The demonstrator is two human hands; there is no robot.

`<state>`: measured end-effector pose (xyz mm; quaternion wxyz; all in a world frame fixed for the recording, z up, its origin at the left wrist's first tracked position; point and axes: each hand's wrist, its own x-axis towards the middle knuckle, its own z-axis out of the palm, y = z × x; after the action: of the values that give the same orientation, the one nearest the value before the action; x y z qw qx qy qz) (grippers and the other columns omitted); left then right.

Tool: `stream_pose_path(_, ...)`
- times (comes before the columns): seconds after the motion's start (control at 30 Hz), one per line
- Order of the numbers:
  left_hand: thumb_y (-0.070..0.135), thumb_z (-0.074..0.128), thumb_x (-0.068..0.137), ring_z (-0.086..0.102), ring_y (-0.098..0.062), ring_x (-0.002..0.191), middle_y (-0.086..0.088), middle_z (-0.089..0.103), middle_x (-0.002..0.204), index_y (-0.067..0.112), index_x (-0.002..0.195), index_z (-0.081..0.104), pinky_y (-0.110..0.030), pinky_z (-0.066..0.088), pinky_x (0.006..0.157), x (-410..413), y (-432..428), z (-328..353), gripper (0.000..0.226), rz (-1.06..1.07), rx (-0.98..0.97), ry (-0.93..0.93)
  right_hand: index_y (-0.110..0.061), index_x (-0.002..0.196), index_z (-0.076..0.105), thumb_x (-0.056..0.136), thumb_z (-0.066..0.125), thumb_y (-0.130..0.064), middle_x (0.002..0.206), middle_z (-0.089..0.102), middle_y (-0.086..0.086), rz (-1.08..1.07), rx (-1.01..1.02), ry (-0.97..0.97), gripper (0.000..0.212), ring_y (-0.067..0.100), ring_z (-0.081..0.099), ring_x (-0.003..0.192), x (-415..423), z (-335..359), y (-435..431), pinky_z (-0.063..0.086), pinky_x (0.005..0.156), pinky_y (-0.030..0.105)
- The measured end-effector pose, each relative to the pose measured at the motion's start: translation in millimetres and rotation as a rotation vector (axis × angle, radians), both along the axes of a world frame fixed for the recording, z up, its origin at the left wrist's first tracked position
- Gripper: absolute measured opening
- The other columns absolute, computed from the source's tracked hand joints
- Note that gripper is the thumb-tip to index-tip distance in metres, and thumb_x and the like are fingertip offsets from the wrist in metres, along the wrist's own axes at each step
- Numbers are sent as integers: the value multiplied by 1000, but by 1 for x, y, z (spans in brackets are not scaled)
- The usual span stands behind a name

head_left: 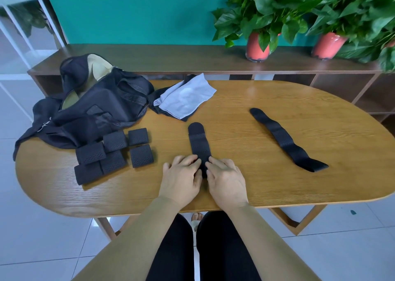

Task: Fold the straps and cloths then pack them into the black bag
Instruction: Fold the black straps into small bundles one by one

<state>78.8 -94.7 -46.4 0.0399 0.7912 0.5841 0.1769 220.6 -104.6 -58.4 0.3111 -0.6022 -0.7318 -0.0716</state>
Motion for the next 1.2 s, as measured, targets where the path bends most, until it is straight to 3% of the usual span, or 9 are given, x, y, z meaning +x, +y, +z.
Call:
stream_pose_path(0.13, 42, 37, 95, 35, -11, 130, 14, 46, 143, 28, 134, 53, -38, 26, 87, -2, -7, 7, 44, -33, -22, 57, -12, 86, 75, 78, 58, -15, 98, 72, -2, 14, -67, -13, 19, 23, 66, 88, 1, 5, -7, 56, 67, 29)
stream_pose_path(0.23, 61, 23, 81, 31, -9, 132, 15, 44, 144, 28, 136, 51, -37, 24, 92, -8, -20, 10, 71, -91, -26, 88, -11, 91, 74, 78, 63, -16, 103, 71, -2, 54, -138, -6, 18, 24, 64, 96, 5, 8, -20, 56, 69, 30)
stream_pose_path(0.4, 77, 42, 74, 32, -6, 131, 16, 46, 142, 29, 134, 53, -35, 13, 96, -20, -41, 12, 78, -181, -31, 105, -13, 92, 71, 70, 60, -24, 102, 67, -6, 167, -198, -52, 27, 20, 59, 96, 17, 18, -47, 55, 71, 33)
stream_pose_path(0.53, 68, 53, 80, 30, -3, 131, 21, 44, 142, 34, 135, 52, -32, 6, 98, -28, -52, 20, 65, -216, -82, 113, -14, 110, 68, 68, 55, -25, 112, 64, -8, 255, -253, -85, 46, 17, 54, 106, 25, 28, -58, 48, 87, 29)
stream_pose_path(0.67, 57, 53, 87, 41, 0, 119, 22, 62, 119, 36, 117, 65, -28, 7, 92, -32, -60, 20, 38, -212, -75, -14, -15, 115, 66, 70, 51, -20, 108, 62, -4, 305, -321, -92, 47, 17, 50, 108, 25, 33, -60, 44, 91, 30)
stream_pose_path(0.77, 47, 51, 93, 46, -3, 97, 13, 60, 76, 32, 74, 60, -31, 17, 91, -32, -58, 24, 26, -112, -162, -140, -17, 117, 66, 81, 56, -14, 111, 63, -7, 248, -387, 81, 37, 11, 48, 112, 23, 28, -55, 44, 93, 29)
stream_pose_path(0.9, 40, 48, 97, 48, -14, 72, 7, 39, 55, 25, 58, 36, -30, 22, 74, -25, -51, 25, 43, 47, -181, -230, -26, 93, 69, 90, 57, -14, 86, 62, -8, 114, -463, 415, 17, 10, 52, 81, 11, 30, -45, 41, 69, 22)
stream_pose_path(1.0, 35, 46, 98, 39, -13, 58, 5, 33, 51, 21, 57, 30, -29, 22, 70, -16, -45, 22, 46, 113, -173, -249, -13, 71, 57, 89, 57, -13, 67, 61, 5, -4, -451, 497, 17, 18, 47, 59, 1, 29, -37, 39, 55, 30)
stream_pose_path(1.2, 34, 47, 98, 40, -17, 66, 5, 36, 61, 21, 55, 33, -32, 28, 70, -11, -34, 17, 47, 192, -165, -173, -12, 73, 54, 92, 53, -19, 75, 52, -3, -127, -415, 329, 19, 14, 42, 84, -10, 26, -30, 31, 54, 26)
